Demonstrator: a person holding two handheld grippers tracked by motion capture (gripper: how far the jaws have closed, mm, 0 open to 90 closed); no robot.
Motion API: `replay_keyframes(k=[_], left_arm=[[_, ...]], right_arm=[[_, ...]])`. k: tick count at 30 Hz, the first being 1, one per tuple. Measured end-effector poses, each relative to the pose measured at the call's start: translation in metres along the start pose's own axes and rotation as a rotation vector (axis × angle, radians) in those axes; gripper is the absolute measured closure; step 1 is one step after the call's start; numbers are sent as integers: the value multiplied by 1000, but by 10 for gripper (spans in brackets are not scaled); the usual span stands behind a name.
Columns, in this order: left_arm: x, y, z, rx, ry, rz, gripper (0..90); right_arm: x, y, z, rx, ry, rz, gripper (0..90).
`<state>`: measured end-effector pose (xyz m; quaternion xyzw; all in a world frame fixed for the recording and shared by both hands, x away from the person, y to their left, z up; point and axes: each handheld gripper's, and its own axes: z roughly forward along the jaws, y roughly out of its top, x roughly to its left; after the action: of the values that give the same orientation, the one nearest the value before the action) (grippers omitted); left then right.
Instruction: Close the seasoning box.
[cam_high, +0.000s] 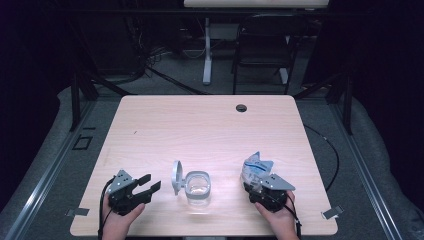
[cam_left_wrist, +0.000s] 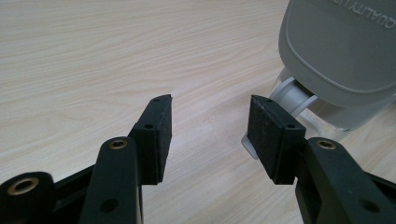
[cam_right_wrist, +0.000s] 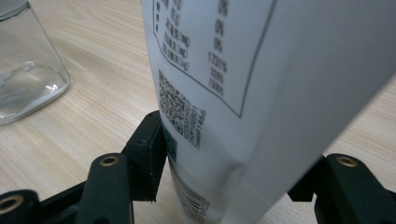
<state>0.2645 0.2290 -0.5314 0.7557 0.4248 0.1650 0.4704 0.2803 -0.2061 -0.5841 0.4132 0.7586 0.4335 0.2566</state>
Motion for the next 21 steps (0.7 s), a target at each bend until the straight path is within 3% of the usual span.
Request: replay_keyframes(k=[21], left_arm=[[1, -2, 0, 5, 0, -5, 506]], right_arm=[[2, 3, 5, -22, -14, -3, 414]])
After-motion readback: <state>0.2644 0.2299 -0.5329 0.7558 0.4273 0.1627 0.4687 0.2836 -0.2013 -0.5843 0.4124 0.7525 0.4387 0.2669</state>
